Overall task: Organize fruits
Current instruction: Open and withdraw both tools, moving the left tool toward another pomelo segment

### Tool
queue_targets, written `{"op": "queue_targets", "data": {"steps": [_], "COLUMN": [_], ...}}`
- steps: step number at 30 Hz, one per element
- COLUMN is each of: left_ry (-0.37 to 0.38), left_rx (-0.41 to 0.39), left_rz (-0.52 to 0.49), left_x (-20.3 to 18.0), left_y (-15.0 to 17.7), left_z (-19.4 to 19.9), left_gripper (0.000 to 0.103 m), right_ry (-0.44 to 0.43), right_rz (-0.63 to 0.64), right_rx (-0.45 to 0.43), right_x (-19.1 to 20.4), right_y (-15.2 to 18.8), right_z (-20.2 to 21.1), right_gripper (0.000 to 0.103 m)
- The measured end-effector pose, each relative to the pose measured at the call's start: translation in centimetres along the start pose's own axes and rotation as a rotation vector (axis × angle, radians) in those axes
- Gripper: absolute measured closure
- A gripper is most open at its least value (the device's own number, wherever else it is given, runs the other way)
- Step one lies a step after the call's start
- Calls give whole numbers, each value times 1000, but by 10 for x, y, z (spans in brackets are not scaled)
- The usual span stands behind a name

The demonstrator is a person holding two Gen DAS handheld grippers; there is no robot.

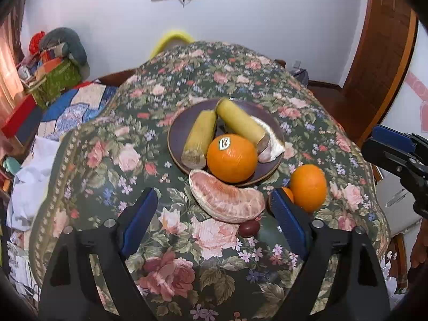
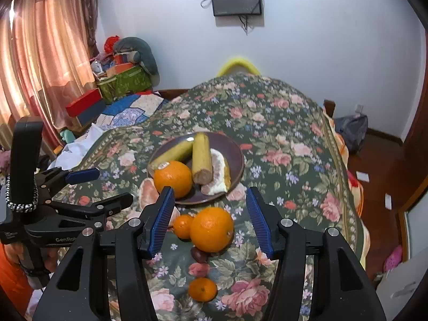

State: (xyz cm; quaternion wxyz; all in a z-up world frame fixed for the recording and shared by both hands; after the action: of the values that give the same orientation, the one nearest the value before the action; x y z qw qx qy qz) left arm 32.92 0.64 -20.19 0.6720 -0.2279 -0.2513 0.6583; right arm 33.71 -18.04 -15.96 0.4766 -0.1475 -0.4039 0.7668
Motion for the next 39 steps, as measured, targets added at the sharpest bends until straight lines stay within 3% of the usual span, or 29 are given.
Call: {"op": "queue_targets", "data": {"steps": [7, 20, 22, 34, 39], "left_ry": [6, 37, 52, -14, -28], "left_rx": [81, 158, 154, 142, 143], "left_rz": [22, -9, 4, 60, 58], "left_x": [0, -20, -16, 38, 36], "left_y": [9, 23, 24, 33, 31], "left_z": [-37, -77, -79, -64, -58], "left_gripper": [16, 14, 8, 8, 8], "right_ry": [-9, -33, -31, -47, -66], "right_rz": [-31, -42, -40, -50, -43], "right_rx": [53, 124, 132, 142, 148], "right_x": [-12, -14, -14, -11, -6], "right_y": [16, 36, 37, 41, 43], "right_z": [-23, -52, -54, -54, -58], "right_gripper": [51, 51, 51, 51, 51]}}
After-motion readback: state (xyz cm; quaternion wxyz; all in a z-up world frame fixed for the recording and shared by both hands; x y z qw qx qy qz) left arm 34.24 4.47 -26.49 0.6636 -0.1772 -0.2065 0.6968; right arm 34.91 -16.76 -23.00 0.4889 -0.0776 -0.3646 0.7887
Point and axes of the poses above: each gripper's, at about its wrist camera, not at the fingertips, and z roughly against the way its jaws point, x to its left, y to its underside, the point moved 5 cm from there along -z, roughly the way its jaws point, and after that the axes turned 5 degrees about -y, right-handed, at the moved point
